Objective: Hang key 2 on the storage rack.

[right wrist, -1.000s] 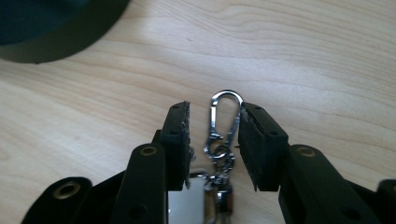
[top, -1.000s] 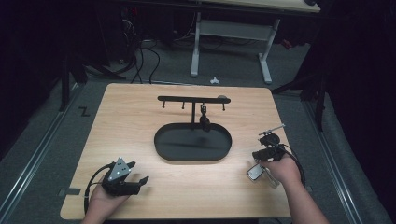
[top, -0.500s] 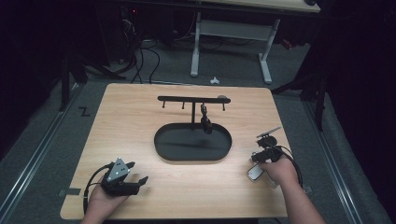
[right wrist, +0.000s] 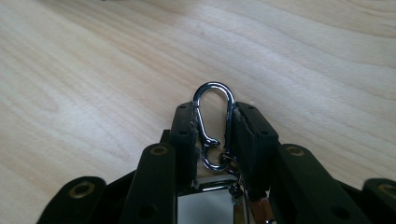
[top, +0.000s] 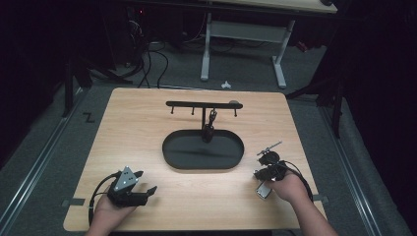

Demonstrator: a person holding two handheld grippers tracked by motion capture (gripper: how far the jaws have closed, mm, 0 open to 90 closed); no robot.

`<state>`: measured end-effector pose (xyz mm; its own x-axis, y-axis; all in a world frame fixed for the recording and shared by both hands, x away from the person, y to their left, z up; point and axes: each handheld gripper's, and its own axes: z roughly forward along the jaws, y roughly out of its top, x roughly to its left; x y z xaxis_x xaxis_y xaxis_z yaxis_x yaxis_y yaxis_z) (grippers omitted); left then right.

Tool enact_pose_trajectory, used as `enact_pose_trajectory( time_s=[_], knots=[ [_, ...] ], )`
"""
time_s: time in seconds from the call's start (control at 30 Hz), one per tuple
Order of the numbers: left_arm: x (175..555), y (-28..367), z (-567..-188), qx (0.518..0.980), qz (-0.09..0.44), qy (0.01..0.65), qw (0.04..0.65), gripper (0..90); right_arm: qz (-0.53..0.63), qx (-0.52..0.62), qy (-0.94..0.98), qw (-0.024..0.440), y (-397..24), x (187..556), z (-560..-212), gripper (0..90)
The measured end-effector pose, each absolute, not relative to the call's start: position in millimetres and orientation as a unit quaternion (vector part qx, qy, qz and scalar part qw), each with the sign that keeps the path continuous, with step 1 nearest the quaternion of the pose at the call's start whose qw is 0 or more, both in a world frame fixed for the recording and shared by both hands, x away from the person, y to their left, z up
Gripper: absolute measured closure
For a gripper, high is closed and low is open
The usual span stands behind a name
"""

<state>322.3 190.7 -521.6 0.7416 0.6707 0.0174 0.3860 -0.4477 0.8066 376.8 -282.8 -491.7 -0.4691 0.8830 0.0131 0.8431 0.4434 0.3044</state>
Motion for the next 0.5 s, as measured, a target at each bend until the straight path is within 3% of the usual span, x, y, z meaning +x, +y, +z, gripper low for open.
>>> enact_pose_trajectory(
  time_s=[0.5],
  knots=[
    [322.3, 190.8, -521.4, 0.834, 0.169, 0.317, 0.419, 24.2, 0.135, 0.507, 0.849, 0.067, -287.4, 372.9, -491.7, 72.1]
  ],
)
